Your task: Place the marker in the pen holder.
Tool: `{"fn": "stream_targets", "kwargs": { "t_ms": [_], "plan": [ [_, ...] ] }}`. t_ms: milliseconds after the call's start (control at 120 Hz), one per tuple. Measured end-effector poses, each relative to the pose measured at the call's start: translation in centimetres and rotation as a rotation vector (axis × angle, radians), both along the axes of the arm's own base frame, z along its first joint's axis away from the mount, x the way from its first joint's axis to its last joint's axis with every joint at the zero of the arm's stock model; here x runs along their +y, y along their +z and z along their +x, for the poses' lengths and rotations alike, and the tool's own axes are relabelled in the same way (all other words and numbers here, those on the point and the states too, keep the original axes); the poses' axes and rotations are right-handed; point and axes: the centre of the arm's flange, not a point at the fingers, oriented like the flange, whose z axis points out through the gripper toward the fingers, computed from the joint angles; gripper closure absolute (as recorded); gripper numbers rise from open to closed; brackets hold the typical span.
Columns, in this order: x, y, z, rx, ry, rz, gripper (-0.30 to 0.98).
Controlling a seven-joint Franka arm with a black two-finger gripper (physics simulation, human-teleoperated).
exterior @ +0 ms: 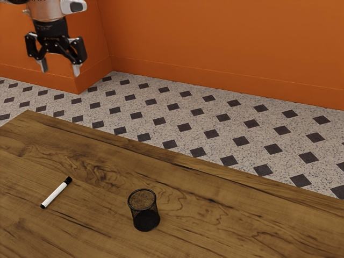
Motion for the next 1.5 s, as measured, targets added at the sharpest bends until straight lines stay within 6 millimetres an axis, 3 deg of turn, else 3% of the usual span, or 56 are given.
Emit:
{"fn": "stream_targets", "kwargs": {
  "t_ms": [167,200,333,458,542,658,833,1108,1275,1350,1500],
  "plan": [
    [1.9,-1.1,-1.0,-0.023,0.052,0.005,0.0],
    [2.4,-2.5,-0.9,-0.007,0.064,0.005,0.0],
    [3.8,-12.2,-0.5,0.111,0.09,-0.002,0.0],
    [4.3,-22.6,-1.7,0.188,0.102,-0.029,0.0],
    [5.7,-27.5,-1.6,0.182,0.118,-0.043,0.0],
    [7.5,-31.7,-1.1,0.134,0.118,-0.05,0.0],
    [9.8,-33.4,-1.7,0.063,0.111,-0.055,0.0],
    [12.2,-36.1,-5.6,0.177,0.132,-0.116,0.0],
    [13.7,-37.9,-6.5,0.214,0.123,-0.137,0.0],
    [13.4,-38.6,-6.2,0.217,0.09,-0.139,0.0],
    [10.5,-39.4,-5.1,0.228,-0.015,-0.139,0.01]
  ]
}}
